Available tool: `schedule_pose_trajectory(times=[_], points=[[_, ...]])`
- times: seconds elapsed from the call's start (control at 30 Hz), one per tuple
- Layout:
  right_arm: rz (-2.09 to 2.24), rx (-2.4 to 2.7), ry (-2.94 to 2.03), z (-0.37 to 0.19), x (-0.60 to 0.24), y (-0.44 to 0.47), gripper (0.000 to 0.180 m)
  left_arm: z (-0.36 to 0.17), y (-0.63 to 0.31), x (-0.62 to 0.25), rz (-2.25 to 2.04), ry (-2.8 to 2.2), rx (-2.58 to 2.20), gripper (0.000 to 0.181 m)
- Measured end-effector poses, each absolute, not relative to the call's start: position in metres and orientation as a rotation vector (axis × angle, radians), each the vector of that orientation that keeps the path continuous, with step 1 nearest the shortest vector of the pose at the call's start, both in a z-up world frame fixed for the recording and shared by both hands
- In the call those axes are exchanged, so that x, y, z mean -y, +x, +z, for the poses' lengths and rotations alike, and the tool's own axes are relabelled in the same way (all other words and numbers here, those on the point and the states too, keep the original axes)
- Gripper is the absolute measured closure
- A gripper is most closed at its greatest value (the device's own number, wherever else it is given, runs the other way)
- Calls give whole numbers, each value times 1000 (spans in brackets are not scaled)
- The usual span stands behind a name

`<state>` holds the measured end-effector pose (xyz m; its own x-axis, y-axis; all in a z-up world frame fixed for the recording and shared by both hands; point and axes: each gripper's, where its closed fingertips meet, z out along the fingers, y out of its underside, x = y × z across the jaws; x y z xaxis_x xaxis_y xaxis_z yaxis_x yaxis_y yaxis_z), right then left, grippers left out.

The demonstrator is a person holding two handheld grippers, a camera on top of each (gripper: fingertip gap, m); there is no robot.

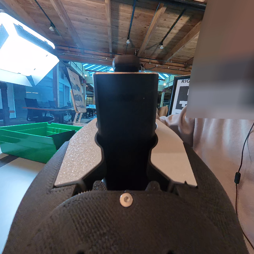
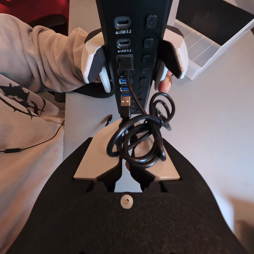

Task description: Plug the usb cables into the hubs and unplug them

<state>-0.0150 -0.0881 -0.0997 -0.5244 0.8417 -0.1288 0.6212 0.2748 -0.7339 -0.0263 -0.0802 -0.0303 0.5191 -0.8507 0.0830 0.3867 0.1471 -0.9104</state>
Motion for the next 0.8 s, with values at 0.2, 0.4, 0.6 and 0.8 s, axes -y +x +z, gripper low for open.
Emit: schedule_pose_trajectory(times=[0.2, 0.4, 0.6, 0.8], points=[[1072, 2316, -1405, -101, 84, -16, 174, -39, -23, 76, -928, -1126, -539, 108], [946, 2397, -1393, -108, 83, -14, 173, -47, -10, 73, -931, -1164, -578, 108], [888, 2462, -1394, -112, 86, -12, 173, -51, -10, 71, -909, -1197, -586, 108], [921, 2515, -1461, -118, 88, -11, 173, -60, -3, 70, -846, -1250, -651, 108]])
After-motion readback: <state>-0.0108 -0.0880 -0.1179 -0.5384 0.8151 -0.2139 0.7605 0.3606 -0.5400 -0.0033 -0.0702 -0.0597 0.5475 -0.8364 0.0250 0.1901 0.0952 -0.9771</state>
